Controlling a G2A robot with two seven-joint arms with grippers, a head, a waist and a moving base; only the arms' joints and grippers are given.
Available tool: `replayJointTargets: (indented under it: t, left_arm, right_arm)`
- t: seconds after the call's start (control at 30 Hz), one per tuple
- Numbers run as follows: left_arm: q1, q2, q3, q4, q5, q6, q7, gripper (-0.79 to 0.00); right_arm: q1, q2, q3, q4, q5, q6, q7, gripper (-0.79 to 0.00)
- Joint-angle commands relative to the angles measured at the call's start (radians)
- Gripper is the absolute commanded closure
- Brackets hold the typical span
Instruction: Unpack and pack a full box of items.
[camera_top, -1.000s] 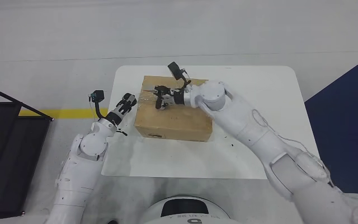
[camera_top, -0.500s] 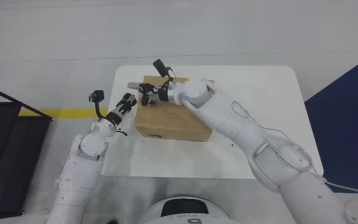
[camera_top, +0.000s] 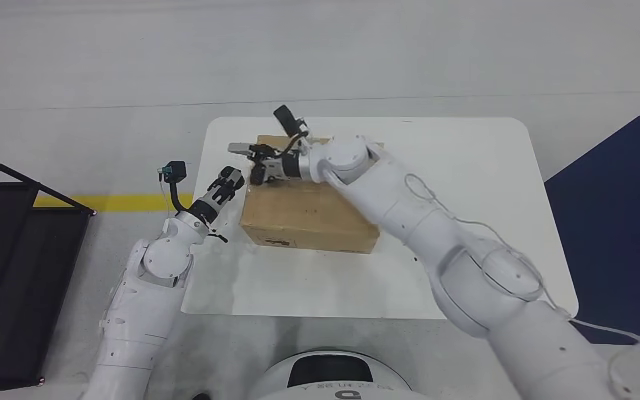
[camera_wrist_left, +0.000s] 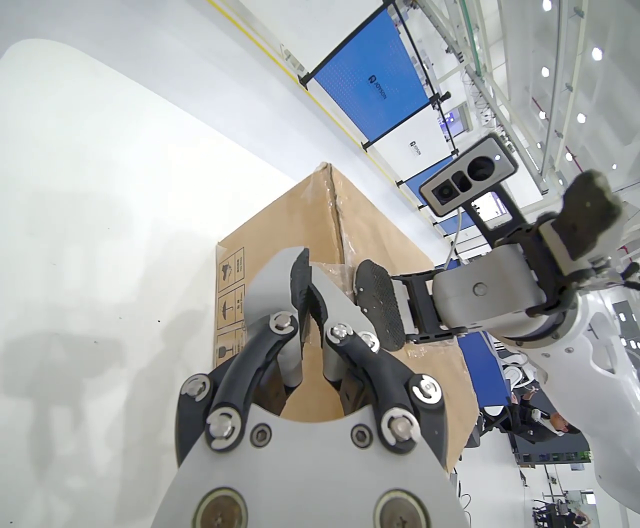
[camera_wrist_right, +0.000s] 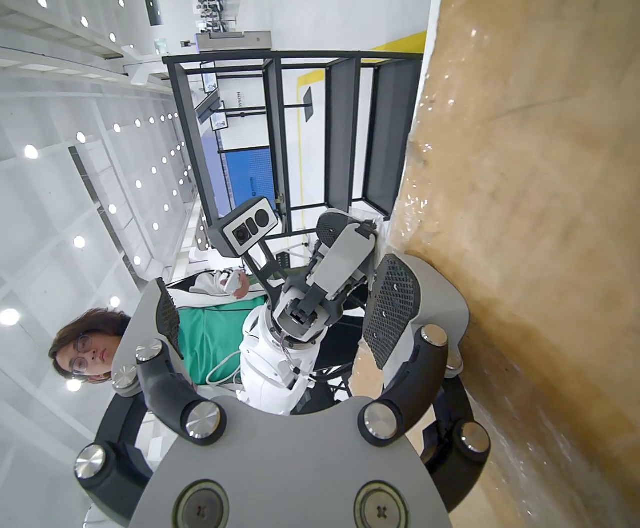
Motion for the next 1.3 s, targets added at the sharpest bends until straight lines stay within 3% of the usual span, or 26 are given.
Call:
replayJointTargets:
  t: [0.0,0.27,0.47,0.9,1.27]
  left_arm:
    - [0.0,0.0,0.0,0.0,0.0,0.0,0.0,0.0]
    - [0.0,0.0,0.0,0.0,0.0,0.0,0.0,0.0]
    - [0.0,0.0,0.0,0.0,0.0,0.0,0.0,0.0]
    - [0.0,0.0,0.0,0.0,0.0,0.0,0.0,0.0]
    - [0.0,0.0,0.0,0.0,0.0,0.0,0.0,0.0]
  right_arm:
    - [-0.003,0.005,0.013,0.008,-0.003,-0.003,0.019,-0.785]
    - [-0.015,0.048,0.058,-0.029,-0.093,0.03,0.068,-0.785]
    - [-0.047,0.105,0.127,-0.102,-0.163,0.067,0.083,-0.785]
    - [-0.262,0.26,0.36,-0.489,-0.325,0.27,0.135,-0.785]
    - [-0.459,0.344,0.555,-0.758,-0.403,0.382,0.157,-0.785]
